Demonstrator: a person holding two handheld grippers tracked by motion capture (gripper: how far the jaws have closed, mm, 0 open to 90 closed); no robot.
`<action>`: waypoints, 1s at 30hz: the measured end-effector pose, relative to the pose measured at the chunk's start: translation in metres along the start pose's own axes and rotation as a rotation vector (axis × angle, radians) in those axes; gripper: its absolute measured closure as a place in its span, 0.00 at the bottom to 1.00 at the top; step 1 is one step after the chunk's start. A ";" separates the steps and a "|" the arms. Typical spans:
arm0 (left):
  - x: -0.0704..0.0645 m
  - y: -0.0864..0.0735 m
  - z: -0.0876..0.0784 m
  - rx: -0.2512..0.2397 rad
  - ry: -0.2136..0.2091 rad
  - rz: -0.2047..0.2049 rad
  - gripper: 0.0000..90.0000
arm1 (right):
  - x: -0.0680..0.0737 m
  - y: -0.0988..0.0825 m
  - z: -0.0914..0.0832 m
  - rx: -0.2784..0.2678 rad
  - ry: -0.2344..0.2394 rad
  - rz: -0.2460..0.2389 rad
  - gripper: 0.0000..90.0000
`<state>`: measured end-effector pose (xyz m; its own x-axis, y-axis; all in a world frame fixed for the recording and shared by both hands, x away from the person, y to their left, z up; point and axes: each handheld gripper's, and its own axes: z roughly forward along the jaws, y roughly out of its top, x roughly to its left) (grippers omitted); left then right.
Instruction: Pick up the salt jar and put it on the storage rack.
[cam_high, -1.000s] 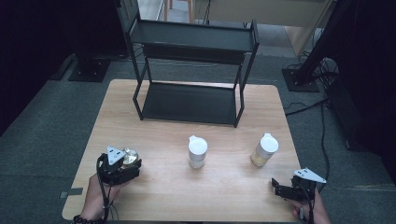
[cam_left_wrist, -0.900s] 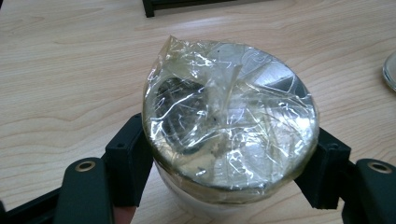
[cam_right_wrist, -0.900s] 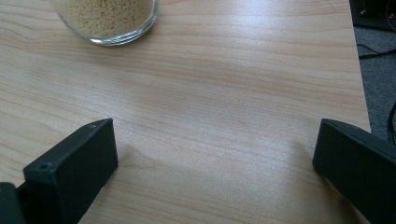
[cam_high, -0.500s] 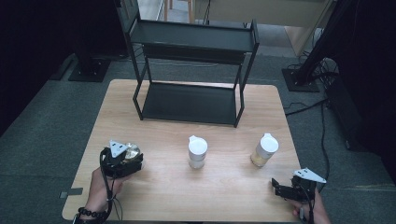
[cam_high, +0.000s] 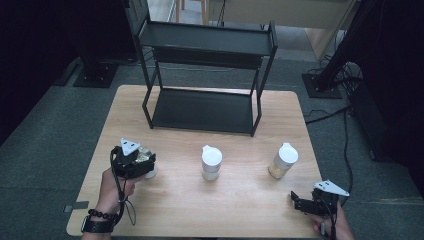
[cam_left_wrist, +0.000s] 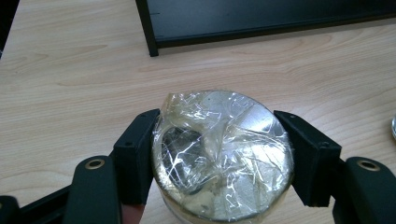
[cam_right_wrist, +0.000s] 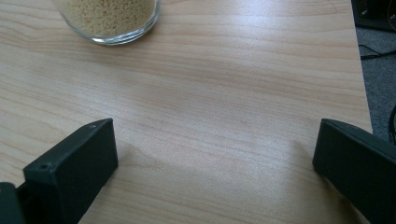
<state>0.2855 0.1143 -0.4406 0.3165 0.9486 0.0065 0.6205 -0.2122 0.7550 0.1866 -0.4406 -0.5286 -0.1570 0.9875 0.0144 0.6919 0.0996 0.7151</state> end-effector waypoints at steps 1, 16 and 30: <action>-0.001 0.000 0.000 0.001 0.003 0.005 0.39 | 0.000 0.000 0.000 0.000 0.002 -0.003 0.00; -0.007 0.020 0.013 0.006 -0.007 0.025 0.39 | 0.000 0.000 0.000 -0.001 0.002 -0.002 0.00; -0.016 0.041 0.030 0.006 -0.019 0.031 0.39 | 0.000 0.000 0.000 0.000 0.007 -0.007 0.00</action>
<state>0.3279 0.0836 -0.4295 0.3496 0.9367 0.0173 0.6143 -0.2431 0.7507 0.1865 -0.4403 -0.5286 -0.1671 0.9858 0.0142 0.6910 0.1068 0.7149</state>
